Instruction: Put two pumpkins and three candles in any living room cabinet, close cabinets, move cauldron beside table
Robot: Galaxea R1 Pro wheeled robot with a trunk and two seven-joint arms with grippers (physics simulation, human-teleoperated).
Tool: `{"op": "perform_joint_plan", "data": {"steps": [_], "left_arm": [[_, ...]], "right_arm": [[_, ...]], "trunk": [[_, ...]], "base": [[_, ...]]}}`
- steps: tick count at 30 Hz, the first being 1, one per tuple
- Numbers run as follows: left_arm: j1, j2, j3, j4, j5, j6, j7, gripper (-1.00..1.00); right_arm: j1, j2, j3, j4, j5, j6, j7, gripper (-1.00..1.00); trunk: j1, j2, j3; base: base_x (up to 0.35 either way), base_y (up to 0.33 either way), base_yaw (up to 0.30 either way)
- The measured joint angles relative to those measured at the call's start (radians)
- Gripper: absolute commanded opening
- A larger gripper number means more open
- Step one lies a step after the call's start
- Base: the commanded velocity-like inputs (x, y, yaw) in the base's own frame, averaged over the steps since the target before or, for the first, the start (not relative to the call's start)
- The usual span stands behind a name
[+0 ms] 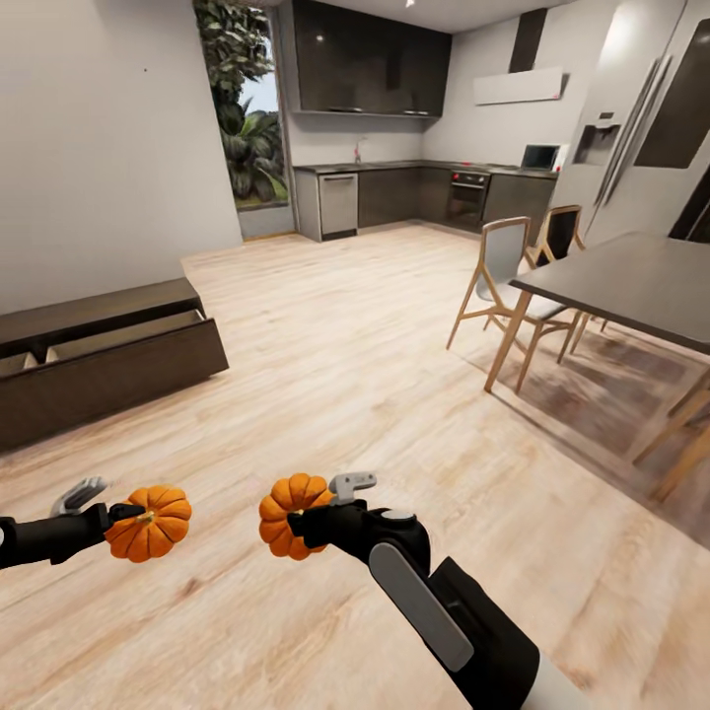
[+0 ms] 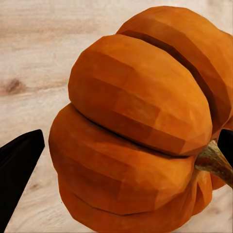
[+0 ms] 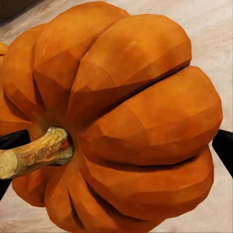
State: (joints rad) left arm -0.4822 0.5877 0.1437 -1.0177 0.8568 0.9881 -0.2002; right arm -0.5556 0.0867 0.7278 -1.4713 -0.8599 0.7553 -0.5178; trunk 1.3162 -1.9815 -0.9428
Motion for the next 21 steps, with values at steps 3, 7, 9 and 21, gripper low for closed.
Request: {"op": "perform_joint_plan", "data": {"steps": [3, 7, 9, 21], "left_arm": [[0.000, 0.000, 0.000, 0.000, 0.000, 0.000, 0.000, -1.00], [0.000, 0.000, 0.001, 0.000, 0.000, 0.000, 0.000, -1.00], [0.000, 0.000, 0.001, 0.000, -0.001, 0.000, 0.000, -1.00], [0.000, 0.000, 0.003, 0.001, 0.000, -0.001, 0.000, -1.00]], "right_arm": [[0.000, 0.000, 0.001, 0.008, 0.001, 0.000, 0.003, -1.00], [0.000, 0.000, 0.009, 0.010, 0.000, 0.000, 0.007, -1.00], [0.000, 0.000, 0.017, 0.011, 0.000, 0.000, 0.007, -1.00], [0.000, 0.001, 0.061, 0.011, 0.012, -0.003, -0.003, -1.00]], "trunk": [[0.000, 0.000, -0.005], [0.000, 0.000, -0.011], [0.000, 0.000, -0.014], [0.000, 0.000, -0.032]], "base": [[0.164, 0.294, 0.134], [0.185, 0.290, 0.131], [0.221, 0.266, 0.130], [0.289, 0.078, 0.130]]}}
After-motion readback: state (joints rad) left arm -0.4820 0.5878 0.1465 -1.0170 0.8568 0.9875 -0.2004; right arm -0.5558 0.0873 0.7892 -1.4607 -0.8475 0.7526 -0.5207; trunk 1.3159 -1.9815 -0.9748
